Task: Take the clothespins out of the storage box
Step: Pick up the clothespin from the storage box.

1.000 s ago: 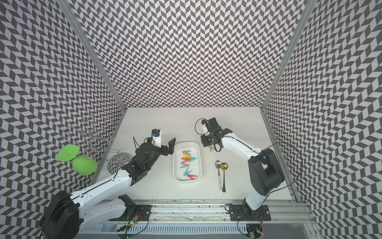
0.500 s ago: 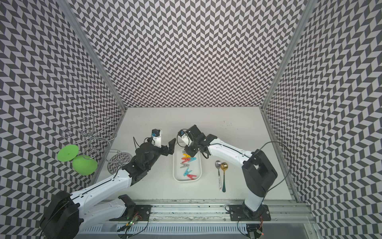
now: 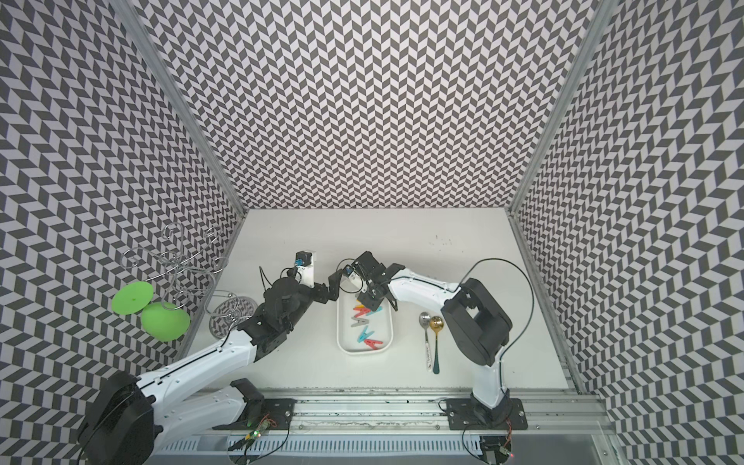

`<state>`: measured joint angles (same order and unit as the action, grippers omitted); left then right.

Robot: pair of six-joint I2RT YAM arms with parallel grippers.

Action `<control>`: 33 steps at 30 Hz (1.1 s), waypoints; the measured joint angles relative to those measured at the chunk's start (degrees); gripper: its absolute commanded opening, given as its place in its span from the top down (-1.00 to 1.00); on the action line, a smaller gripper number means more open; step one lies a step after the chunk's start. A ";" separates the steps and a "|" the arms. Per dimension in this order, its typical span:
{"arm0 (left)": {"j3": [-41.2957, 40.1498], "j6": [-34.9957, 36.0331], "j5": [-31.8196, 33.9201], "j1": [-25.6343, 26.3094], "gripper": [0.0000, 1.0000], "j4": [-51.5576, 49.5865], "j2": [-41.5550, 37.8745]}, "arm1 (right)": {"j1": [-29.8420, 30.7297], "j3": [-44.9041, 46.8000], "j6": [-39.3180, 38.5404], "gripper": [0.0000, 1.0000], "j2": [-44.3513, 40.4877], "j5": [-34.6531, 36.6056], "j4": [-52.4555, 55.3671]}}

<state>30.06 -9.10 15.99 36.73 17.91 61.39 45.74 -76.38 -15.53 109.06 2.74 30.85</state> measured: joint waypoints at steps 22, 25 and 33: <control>-0.02 0.00 0.00 0.00 -0.99 0.02 -0.02 | 0.00 -1.97 0.59 0.62 4.57 -1.07 -1.03; -0.02 0.00 0.00 0.00 -0.99 0.02 -0.02 | 0.00 -2.12 0.63 0.64 4.79 -1.05 -1.18; -0.07 0.00 0.00 0.00 -0.99 0.02 -0.66 | 0.02 -2.91 1.18 0.65 6.29 -0.66 -2.32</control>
<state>30.00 -9.10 15.99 36.73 17.93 60.73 45.76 -79.29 -14.35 115.35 2.09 28.53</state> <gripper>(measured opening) 0.995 0.177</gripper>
